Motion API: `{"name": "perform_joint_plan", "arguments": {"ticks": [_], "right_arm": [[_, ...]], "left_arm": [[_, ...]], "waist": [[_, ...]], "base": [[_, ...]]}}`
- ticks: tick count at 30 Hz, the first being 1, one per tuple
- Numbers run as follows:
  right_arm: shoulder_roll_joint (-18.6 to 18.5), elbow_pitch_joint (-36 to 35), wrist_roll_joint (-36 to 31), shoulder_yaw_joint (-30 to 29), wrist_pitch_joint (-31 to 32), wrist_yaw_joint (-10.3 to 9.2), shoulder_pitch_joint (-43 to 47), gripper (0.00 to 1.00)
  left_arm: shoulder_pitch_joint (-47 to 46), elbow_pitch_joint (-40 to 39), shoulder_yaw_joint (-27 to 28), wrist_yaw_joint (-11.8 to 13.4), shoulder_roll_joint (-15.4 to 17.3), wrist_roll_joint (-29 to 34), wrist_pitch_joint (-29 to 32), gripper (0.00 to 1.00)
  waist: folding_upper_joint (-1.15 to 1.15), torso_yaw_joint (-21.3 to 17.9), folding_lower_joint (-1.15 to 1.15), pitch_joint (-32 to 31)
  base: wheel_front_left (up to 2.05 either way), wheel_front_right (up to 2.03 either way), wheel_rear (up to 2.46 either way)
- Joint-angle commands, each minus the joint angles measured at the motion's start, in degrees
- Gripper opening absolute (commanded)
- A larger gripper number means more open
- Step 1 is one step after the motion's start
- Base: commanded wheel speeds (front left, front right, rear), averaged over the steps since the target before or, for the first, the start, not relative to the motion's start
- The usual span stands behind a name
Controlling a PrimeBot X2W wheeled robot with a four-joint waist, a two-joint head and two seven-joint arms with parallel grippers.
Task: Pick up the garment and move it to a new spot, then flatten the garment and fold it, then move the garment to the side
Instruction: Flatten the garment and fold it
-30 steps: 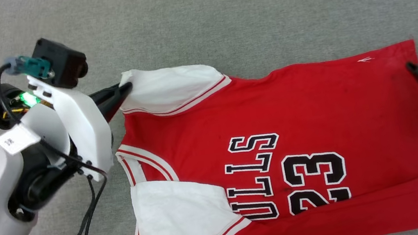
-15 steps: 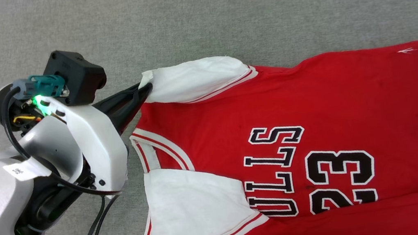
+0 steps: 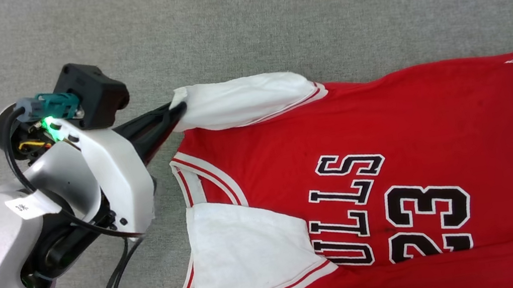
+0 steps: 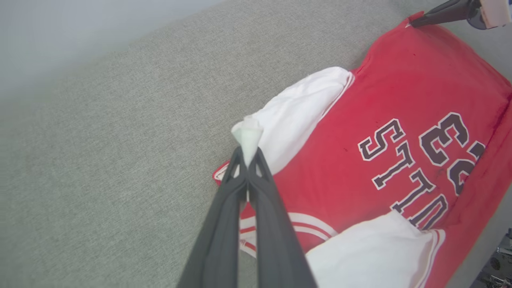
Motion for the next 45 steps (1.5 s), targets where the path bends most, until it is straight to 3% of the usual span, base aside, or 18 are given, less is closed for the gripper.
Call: {"name": "perform_joint_plan", "arguments": {"ticks": [1,12,23,35,45], "right_arm": [[0.62,1.45,0.07,0.59,-0.54,-0.03,1.81,0.0],[2.5,0.94,2.38,-2.56,-15.54,-0.05,6.61,0.0],[3.7,-3.44,5.2,-5.81,-24.01,-0.04,19.39,0.0],[2.66,-10.17,11.29,-6.17,-23.41,-0.05,32.8,0.0],[-1.85,-10.78,11.99,-2.16,-20.32,-0.05,37.44,0.0]], "left_arm": [[0.61,0.41,0.22,0.07,0.09,0.33,-0.53,0.0],[8.43,2.97,0.51,3.35,-0.48,-1.13,-6.03,0.0],[18.91,-1.63,-0.29,7.84,2.78,-3.0,-7.27,0.0],[29.22,-1.31,-4.16,10.0,2.75,-4.66,-8.75,0.0],[31.15,2.99,-6.9,8.82,0.81,-4.2,-8.97,0.0]], "waist": [[0.0,-0.25,0.0,-0.79],[0.0,-2.27,0.0,-10.79],[0.0,-2.24,0.0,-16.44],[0.0,-2.06,0.0,-19.61],[0.0,-2.3,0.0,-19.76]], "base": [[0.0,0.0,0.0],[0.0,0.0,0.0],[0.0,0.0,0.0],[0.0,0.0,0.0],[0.0,0.0,0.0]]}}
